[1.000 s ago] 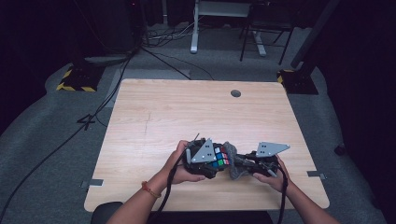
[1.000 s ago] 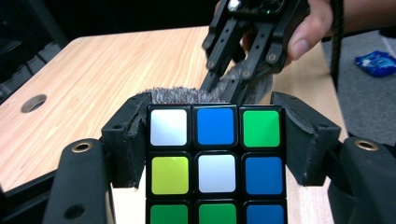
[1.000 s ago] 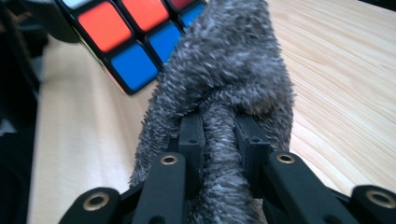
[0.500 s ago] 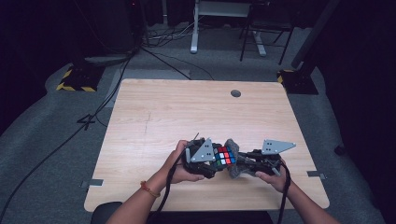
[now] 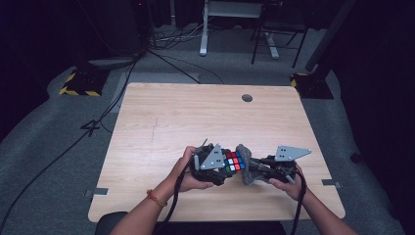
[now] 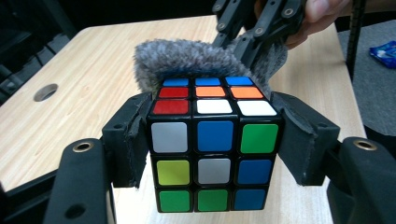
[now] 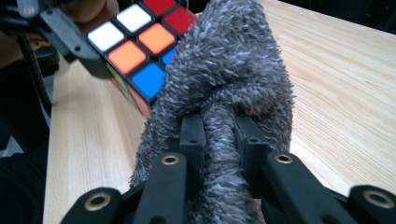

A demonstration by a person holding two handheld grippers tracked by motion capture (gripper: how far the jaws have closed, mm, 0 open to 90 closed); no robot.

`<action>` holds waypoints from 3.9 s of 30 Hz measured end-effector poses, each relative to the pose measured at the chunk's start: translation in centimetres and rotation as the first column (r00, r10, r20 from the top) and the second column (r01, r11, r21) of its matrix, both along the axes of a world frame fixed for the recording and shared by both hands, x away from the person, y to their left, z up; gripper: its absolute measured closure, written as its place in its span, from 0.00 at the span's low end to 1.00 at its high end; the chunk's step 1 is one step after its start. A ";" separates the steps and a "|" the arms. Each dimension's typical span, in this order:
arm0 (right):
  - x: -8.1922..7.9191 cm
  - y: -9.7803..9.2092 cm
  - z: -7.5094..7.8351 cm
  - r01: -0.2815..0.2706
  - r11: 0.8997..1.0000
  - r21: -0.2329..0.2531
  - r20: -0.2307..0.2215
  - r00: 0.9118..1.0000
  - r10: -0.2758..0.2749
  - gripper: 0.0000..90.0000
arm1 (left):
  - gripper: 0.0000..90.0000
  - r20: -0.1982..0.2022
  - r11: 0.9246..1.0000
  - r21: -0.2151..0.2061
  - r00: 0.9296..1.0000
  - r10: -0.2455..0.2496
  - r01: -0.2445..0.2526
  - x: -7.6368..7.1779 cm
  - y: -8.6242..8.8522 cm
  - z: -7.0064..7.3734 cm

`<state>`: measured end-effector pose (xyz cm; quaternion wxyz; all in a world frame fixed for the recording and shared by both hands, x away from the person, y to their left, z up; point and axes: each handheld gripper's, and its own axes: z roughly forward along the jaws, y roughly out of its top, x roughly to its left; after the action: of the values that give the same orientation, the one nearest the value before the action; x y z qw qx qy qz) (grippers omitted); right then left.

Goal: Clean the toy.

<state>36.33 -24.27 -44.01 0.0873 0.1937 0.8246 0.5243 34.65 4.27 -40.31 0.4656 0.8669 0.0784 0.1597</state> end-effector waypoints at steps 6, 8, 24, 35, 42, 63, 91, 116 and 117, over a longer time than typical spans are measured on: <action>0.2 -0.8 0.1 0.040 0.996 -0.082 0.020 0.999 -0.038 0.85 | 0.38 -0.005 0.999 0.009 0.999 0.034 -0.034 0.4 1.1 0.0; 0.3 -1.2 0.1 0.045 0.992 -0.118 0.016 0.999 -0.044 0.85 | 0.38 -0.013 0.999 0.018 0.999 0.047 -0.046 0.5 1.6 -0.1; 1.5 -2.5 -0.8 0.104 0.943 -0.315 -0.009 0.994 -0.113 0.83 | 0.37 -0.120 0.977 0.148 0.978 0.170 -0.152 1.7 6.6 -2.8; 1.0 -4.3 -2.5 0.124 0.943 -0.307 -0.034 0.989 -0.142 0.81 | 0.37 -0.166 0.971 0.194 0.970 0.175 -0.142 2.1 6.6 -4.1; 0.4 -4.3 -2.9 0.122 0.935 -0.332 -0.011 0.991 -0.134 0.78 | 0.37 -0.181 0.970 0.198 0.968 0.177 -0.140 2.3 6.6 -4.5; 0.4 -3.8 -3.8 0.122 0.926 -0.357 -0.015 0.991 -0.136 0.59 | 0.35 -0.222 0.969 0.213 0.960 0.173 -0.126 3.9 4.1 -4.6; 0.0 -3.2 -3.1 0.102 0.936 -0.336 -0.013 0.994 -0.112 0.32 | 0.20 -0.171 0.959 0.246 0.967 0.187 -0.142 2.9 3.4 -4.3; -1.6 -5.1 0.0 0.149 0.928 -0.342 0.059 0.989 -0.138 0.31 | 0.18 -0.073 0.937 0.268 0.965 0.253 -0.225 -0.8 10.0 -2.7; -1.6 -5.4 0.2 0.159 0.927 -0.339 0.060 0.987 -0.147 0.31 | 0.18 -0.070 0.934 0.273 0.963 0.260 -0.232 -0.9 10.3 -2.8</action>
<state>34.69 -29.69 -43.86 0.1742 0.2304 0.8839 0.3678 33.74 14.59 -43.07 0.3183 0.9113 0.1890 0.1802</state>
